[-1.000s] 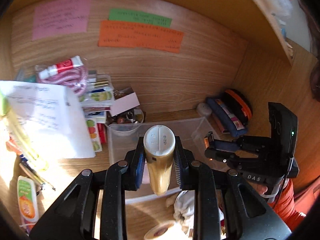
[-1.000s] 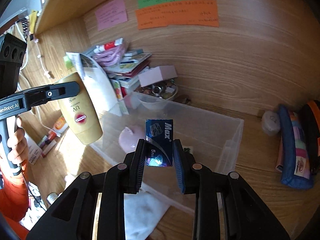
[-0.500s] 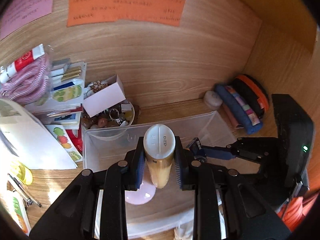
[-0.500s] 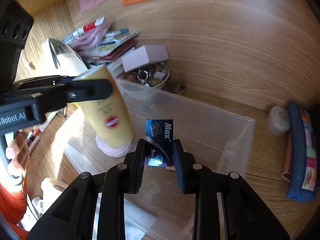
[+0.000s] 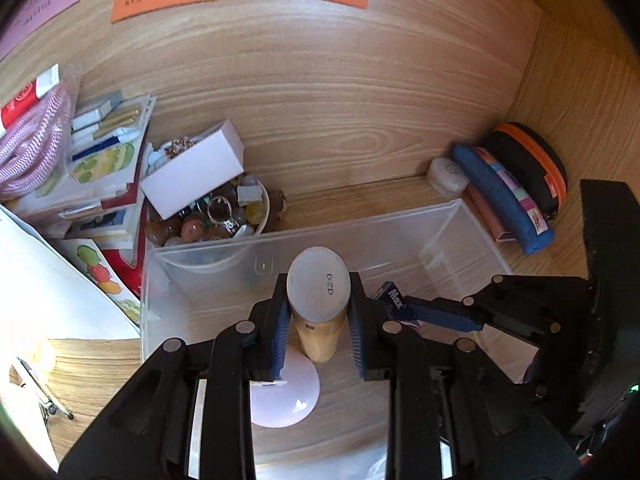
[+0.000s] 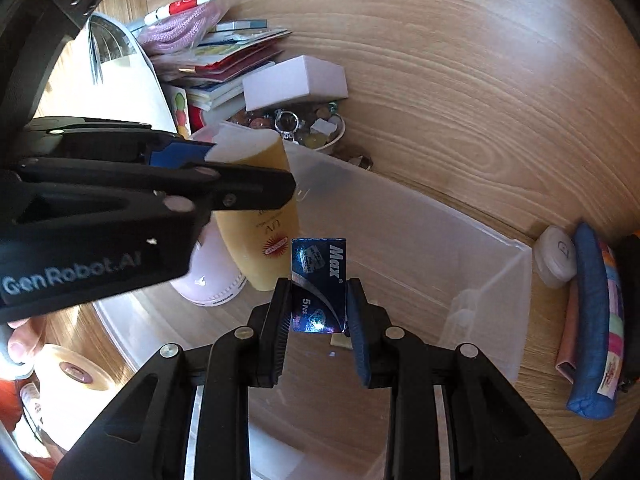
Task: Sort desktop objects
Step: 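Carry yellow bottle with left tool while right tool drops Max box into bin, then lower the yellow bottle upright into the bin and open the left tool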
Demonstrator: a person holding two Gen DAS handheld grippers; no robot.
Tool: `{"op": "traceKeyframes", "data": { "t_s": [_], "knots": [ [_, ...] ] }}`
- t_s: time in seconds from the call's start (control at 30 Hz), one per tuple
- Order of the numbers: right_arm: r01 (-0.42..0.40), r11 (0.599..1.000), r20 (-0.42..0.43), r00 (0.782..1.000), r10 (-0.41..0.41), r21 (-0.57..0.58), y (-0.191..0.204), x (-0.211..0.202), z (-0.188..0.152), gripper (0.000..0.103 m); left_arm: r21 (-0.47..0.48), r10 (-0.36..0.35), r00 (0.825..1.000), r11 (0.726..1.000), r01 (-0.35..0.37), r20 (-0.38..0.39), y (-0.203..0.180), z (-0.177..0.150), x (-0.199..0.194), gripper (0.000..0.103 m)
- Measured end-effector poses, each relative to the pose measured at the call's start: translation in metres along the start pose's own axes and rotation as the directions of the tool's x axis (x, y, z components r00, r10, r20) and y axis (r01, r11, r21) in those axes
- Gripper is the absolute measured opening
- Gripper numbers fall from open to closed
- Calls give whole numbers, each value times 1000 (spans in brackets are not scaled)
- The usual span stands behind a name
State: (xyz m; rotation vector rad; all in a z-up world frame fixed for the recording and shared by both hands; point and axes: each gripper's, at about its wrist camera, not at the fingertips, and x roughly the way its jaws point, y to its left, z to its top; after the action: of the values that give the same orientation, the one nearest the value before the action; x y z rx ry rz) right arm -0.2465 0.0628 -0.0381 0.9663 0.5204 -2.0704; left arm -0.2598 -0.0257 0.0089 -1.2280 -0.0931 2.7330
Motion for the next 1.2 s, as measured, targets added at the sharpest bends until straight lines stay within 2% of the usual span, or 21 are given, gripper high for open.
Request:
{"op": "traceKeyframes", "data": {
  "t_s": [0.3, 0.37, 0.4, 0.53, 0.67, 0.87, 1.0, 1.2],
  "knots": [
    [12, 1000, -10, 1000, -12, 11, -2, 7, -1, 25, 8, -1, 1000, 1000, 1, 9, -2, -2, -1, 26],
    [18, 1000, 1, 1000, -18, 12, -2, 6, -1, 28, 3, -7, 1000, 1000, 7, 7, -2, -2, -1, 26],
    [21, 1000, 10, 1000, -21, 11, -2, 4, -1, 35, 2, -9, 1000, 1000, 9, 6, -2, -3, 0, 27],
    [57, 998, 75, 996, -57, 10, 0, -7, -1, 69, 3, -3, 1000, 1000, 3, 15, -3, -3, -3, 37],
    [73, 997, 91, 993, -72, -10, 3, -6, 2, 70, 4, 9, 999, 1000, -9, 53, -2, -3, -13, 55],
    [63, 998, 76, 995, -63, -1, 0, -4, 3, 73, -21, 25, 993, 1000, -23, 115, 4, -1, -32, 73],
    [48, 999, 86, 995, -48, 6, -2, -12, 2, 76, -25, 35, 990, 999, -32, 139, 6, 1, -44, 75],
    [5, 997, 106, 994, -13, 80, -18, -30, 7, 80, -18, 61, 982, 998, -58, 181, 4, -2, -70, 90]
  ]
}}
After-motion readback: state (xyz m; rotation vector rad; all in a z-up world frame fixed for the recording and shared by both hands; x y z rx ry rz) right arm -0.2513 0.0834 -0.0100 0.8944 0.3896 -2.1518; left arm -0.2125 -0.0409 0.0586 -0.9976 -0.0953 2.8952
